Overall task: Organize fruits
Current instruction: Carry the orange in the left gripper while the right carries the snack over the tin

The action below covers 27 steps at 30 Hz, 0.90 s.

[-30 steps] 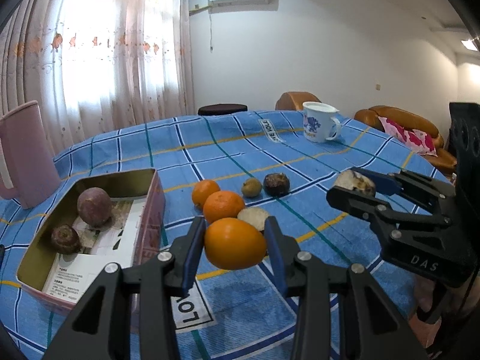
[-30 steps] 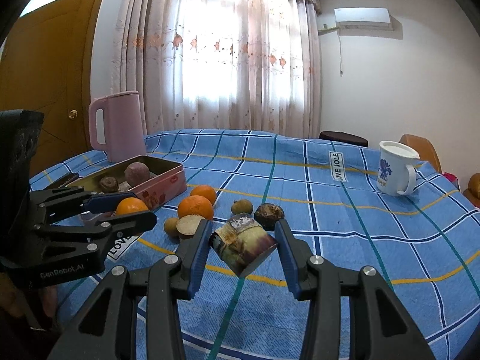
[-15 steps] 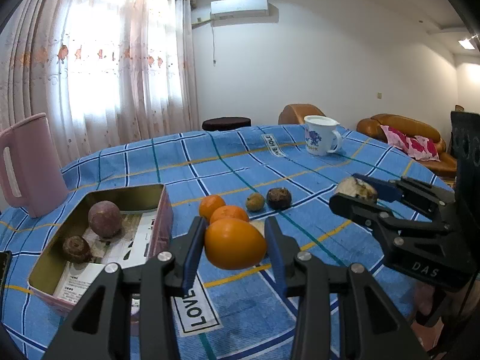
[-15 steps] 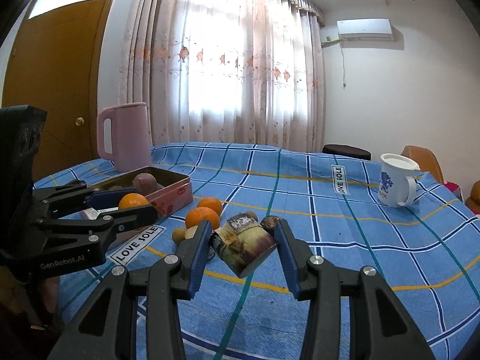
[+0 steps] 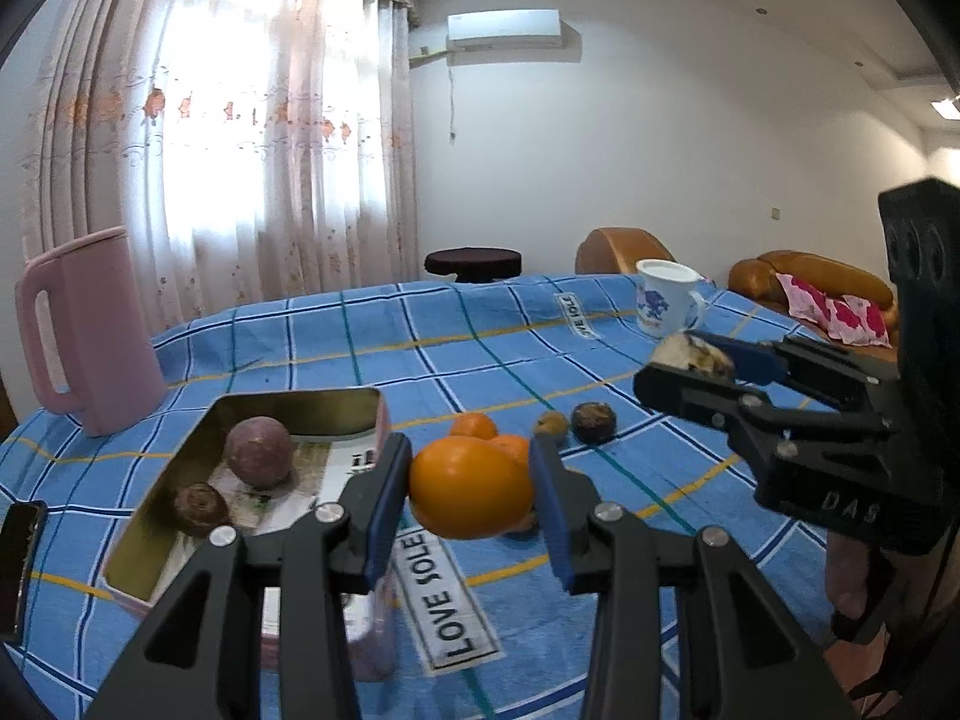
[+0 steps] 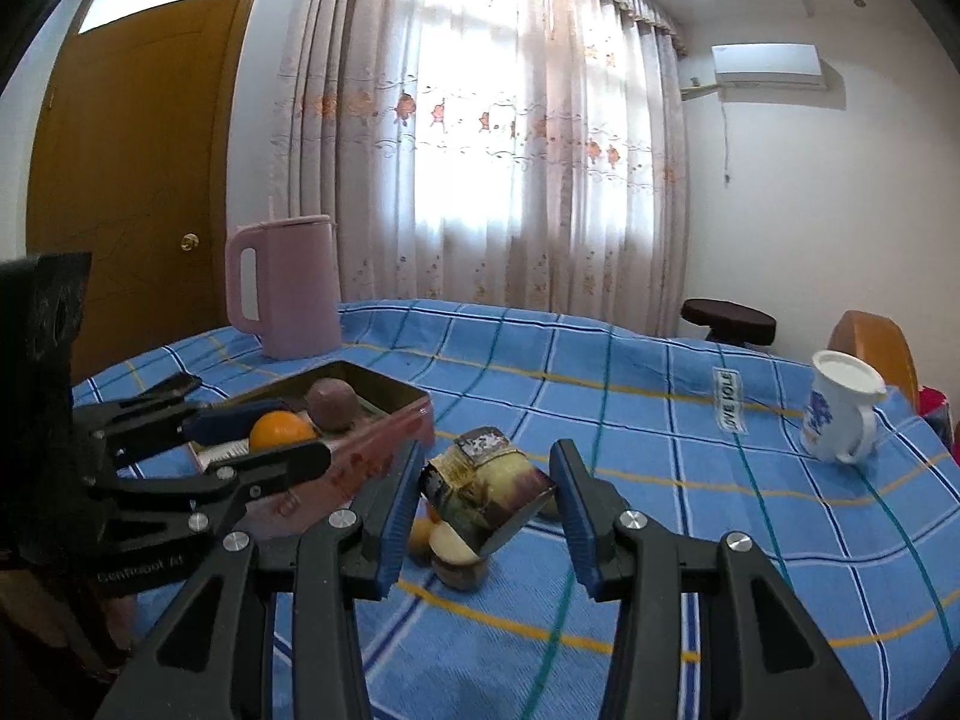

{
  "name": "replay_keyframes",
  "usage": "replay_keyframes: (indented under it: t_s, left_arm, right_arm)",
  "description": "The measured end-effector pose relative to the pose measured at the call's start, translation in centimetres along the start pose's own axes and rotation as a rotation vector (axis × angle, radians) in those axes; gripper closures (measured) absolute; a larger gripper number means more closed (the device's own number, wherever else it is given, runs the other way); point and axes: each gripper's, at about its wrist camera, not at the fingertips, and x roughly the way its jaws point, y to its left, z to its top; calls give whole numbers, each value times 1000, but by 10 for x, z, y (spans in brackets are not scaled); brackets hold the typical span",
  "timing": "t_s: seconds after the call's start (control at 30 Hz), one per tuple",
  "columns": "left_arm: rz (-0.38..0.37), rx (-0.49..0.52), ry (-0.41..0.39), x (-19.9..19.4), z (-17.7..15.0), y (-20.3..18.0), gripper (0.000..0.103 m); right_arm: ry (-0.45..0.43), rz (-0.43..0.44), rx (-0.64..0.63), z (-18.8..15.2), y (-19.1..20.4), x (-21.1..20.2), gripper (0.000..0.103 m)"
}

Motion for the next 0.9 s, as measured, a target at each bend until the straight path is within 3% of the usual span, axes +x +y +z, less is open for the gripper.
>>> replay_keyframes:
  t_s: [0.47, 0.9]
  left_arm:
    - [75, -150, 51, 8, 3, 86, 61]
    - [146, -179, 121, 20, -8, 128, 61]
  right_arm:
    - [47, 129, -79, 44, 53, 58, 57]
    - [146, 195, -135, 33, 101, 118, 57]
